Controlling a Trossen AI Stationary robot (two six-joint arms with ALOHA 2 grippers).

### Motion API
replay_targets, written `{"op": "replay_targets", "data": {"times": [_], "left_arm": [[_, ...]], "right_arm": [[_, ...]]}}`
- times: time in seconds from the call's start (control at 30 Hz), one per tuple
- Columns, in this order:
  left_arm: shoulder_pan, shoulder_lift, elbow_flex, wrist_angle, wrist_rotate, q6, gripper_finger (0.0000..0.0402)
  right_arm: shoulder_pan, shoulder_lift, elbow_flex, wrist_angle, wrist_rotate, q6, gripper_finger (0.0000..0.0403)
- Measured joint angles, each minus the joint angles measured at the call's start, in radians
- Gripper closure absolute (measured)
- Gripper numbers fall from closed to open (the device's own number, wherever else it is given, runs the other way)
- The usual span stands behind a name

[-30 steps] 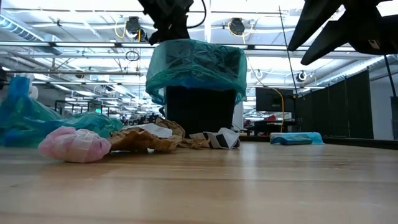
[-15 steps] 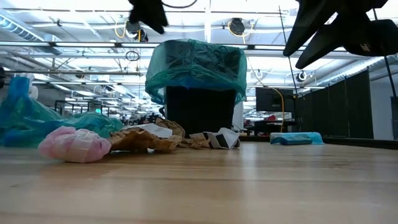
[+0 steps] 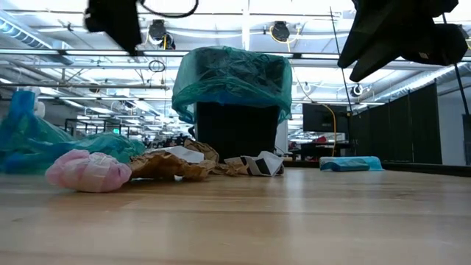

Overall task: Place trash/remove bag and relplace
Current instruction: Put the pink plastic into the blue trash bag inside the black trash bin

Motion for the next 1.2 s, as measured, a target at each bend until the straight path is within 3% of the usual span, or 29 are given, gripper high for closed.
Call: {"op": "replay_targets", "data": {"times": [0.13,0.3,0.6,1.03,1.2], "left_arm": [[-0.084,0.000,-0.091,0.124,-0.004,-0.140,0.0247],[-0.138,0.009,-0.166,0.202,0.009,-0.210,0.0247],[-0.150,0.182,-0.203,0.422,0.089,-0.010,0.0247],[-0.143,0.374,-0.203,0.518,0.128,0.008,0.0247],[-0.123,0.481,-0.198,0.600,0.217,-0.008,0.0269]], "right_arm": [[0.001,0.000,0.000,0.004,-0.005,-0.021,0.0282],[0.001,0.000,0.000,0.022,-0.088,-0.076,0.0282],[0.012,0.000,0.000,0.021,-0.206,-0.104,0.0282],[0.105,0.000,-0.001,0.027,-0.209,-0.049,0.0282],[0.112,0.000,-0.001,0.027,-0.206,-0.040,0.0282]]}}
